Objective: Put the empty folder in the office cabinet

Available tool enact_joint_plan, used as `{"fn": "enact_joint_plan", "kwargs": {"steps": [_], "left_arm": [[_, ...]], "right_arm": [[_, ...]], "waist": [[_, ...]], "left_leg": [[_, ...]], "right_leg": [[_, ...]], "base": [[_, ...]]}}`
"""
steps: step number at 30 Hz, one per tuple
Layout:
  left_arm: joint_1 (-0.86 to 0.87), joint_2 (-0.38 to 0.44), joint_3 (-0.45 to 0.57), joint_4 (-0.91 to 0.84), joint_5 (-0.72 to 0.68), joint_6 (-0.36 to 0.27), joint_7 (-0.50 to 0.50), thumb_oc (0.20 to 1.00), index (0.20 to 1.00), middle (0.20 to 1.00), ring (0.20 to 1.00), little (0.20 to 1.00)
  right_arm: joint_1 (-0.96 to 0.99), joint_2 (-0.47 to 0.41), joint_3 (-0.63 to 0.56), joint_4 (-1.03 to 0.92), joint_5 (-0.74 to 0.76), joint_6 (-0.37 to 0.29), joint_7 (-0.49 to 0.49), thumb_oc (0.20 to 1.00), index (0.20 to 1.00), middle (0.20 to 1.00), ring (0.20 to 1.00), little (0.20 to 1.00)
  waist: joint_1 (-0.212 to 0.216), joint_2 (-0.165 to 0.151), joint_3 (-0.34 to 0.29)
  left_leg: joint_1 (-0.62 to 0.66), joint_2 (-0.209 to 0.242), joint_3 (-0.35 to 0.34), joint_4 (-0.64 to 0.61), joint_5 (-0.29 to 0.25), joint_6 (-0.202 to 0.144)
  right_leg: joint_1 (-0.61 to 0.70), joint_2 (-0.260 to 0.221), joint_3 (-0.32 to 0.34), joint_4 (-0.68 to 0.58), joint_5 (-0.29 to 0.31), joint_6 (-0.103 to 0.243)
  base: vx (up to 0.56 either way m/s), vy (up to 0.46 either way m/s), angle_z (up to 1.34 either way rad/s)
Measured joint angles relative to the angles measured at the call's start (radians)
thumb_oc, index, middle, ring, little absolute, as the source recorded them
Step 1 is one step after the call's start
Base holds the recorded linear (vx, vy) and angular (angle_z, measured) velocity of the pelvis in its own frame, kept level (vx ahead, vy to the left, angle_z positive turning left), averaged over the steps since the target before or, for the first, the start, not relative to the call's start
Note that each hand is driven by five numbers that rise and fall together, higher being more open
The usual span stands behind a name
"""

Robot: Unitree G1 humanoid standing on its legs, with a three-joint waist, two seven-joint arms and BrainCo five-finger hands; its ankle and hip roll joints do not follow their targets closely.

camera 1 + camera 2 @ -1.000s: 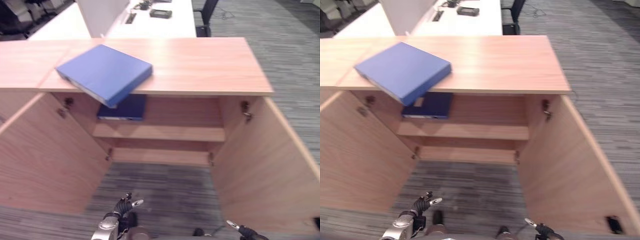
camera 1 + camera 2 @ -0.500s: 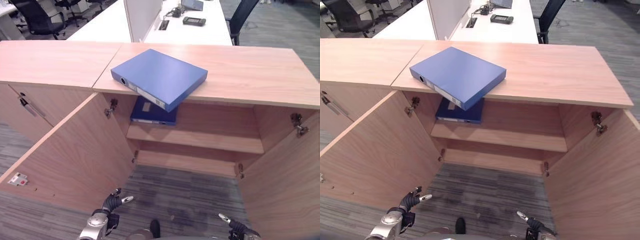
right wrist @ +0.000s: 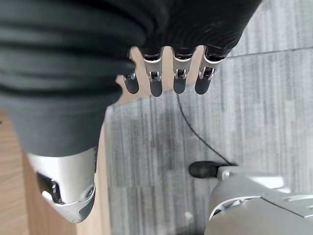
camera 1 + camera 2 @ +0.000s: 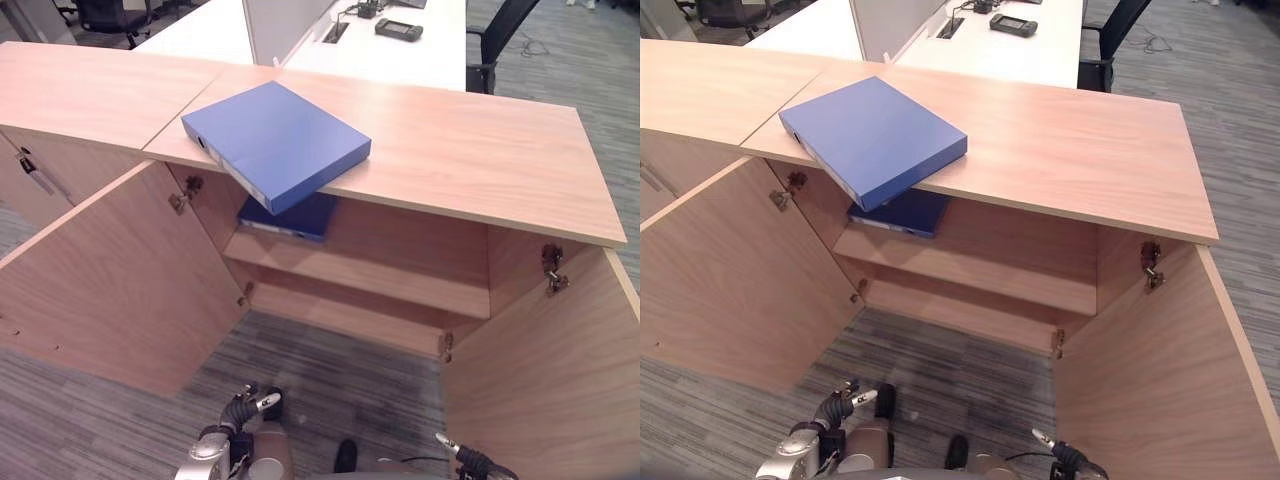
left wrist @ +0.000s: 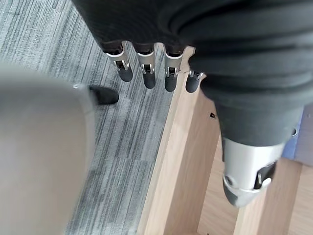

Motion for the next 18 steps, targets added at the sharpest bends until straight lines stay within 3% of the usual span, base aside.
{"fn": "enact_joint_plan", "kwargs": {"steps": [1, 2, 3, 5, 7, 8, 14, 18], "left_arm": [[0.004, 0.0, 0.0, -0.027, 0.0, 0.003, -0.001, 1.0, 1.0, 1.0, 1.0, 1.0], [0.018, 0.001, 0.005, -0.085, 0.0, 0.012, 0.003, 1.0, 1.0, 1.0, 1.0, 1.0], [0.043, 0.011, 0.053, -0.232, 0.013, 0.021, 0.019, 1.0, 1.0, 1.0, 1.0, 1.0], [0.125, 0.093, 0.113, -0.571, 0.086, 0.014, 0.045, 1.0, 1.0, 1.0, 1.0, 1.0], [0.131, 0.142, 0.157, -0.727, 0.152, -0.01, 0.067, 1.0, 1.0, 1.0, 1.0, 1.0], [0.154, 0.176, 0.199, -0.804, 0.259, -0.032, 0.097, 1.0, 1.0, 1.0, 1.0, 1.0], [0.212, 0.168, 0.288, -0.778, 0.426, -0.038, 0.2, 1.0, 1.0, 1.0, 1.0, 1.0], [0.204, 0.132, 0.349, -0.773, 0.52, -0.05, 0.369, 1.0, 1.0, 1.0, 1.0, 1.0]], "right_arm": [[0.011, -0.002, -0.006, 0.0, 0.0, -0.002, 0.002, 1.0, 1.0, 1.0, 1.0, 1.0], [0.029, -0.006, -0.035, -0.01, 0.0, -0.006, 0.0, 1.0, 1.0, 1.0, 1.0, 1.0], [0.04, 0.004, -0.047, -0.039, -0.002, -0.003, -0.007, 1.0, 1.0, 1.0, 1.0, 1.0], [0.048, 0.015, -0.045, -0.05, -0.002, -0.001, -0.014, 1.0, 1.0, 1.0, 1.0, 1.0], [0.052, 0.018, -0.05, -0.05, -0.002, -0.001, -0.015, 1.0, 1.0, 1.0, 1.0, 1.0], [0.054, 0.022, -0.053, -0.047, -0.002, -0.001, -0.018, 1.0, 1.0, 1.0, 1.0, 1.0], [0.059, 0.053, -0.067, -0.039, -0.003, -0.006, -0.023, 1.0, 1.0, 1.0, 1.0, 1.0], [0.089, 0.085, -0.065, -0.039, 0.0, -0.009, -0.049, 1.0, 1.0, 1.0, 1.0, 1.0]], "waist": [[-0.005, 0.002, -0.009], [-0.032, 0.015, -0.034], [-0.023, 0.022, -0.043], [0.001, 0.028, -0.052], [0.036, 0.018, -0.063], [0.067, 0.001, -0.072], [0.095, -0.022, -0.07], [0.101, -0.038, -0.059]], "left_leg": [[0.112, -0.005, 0.025, -0.021, 0.0, 0.0], [0.222, -0.029, 0.055, -0.023, -0.036, 0.023], [0.243, -0.041, 0.056, -0.022, -0.07, 0.066], [0.241, -0.041, 0.01, -0.017, -0.118, 0.044], [0.219, -0.054, -0.002, -0.012, -0.125, 0.051], [0.201, -0.068, -0.002, -0.011, -0.118, 0.06], [0.18, -0.09, -0.001, -0.012, -0.114, 0.066], [0.178, -0.09, 0.0, -0.012, -0.113, 0.067]], "right_leg": [[0.029, 0.006, 0.011, -0.03, 0.014, -0.014], [0.046, -0.006, 0.009, -0.029, 0.009, -0.006], [0.053, -0.019, 0.013, -0.022, 0.009, 0.004], [0.059, -0.022, 0.011, -0.03, 0.007, 0.025], [0.042, -0.038, 0.0, -0.03, 0.01, 0.061], [0.022, -0.052, 0.002, -0.03, 0.018, 0.083], [-0.001, -0.075, 0.002, -0.03, 0.028, 0.101], [-0.004, -0.074, 0.003, -0.031, 0.028, 0.102]], "base": [[0.25, 0.245, -0.21], [0.21, 0.256, -0.17], [0.1, 0.129, -0.12], [0.01, 0.033, 0.08], [0.0, -0.014, 0.28], [0.0, 0.0, 0.0], [0.01, 0.0, 0.0], [0.0, 0.0, 0.0]]}}
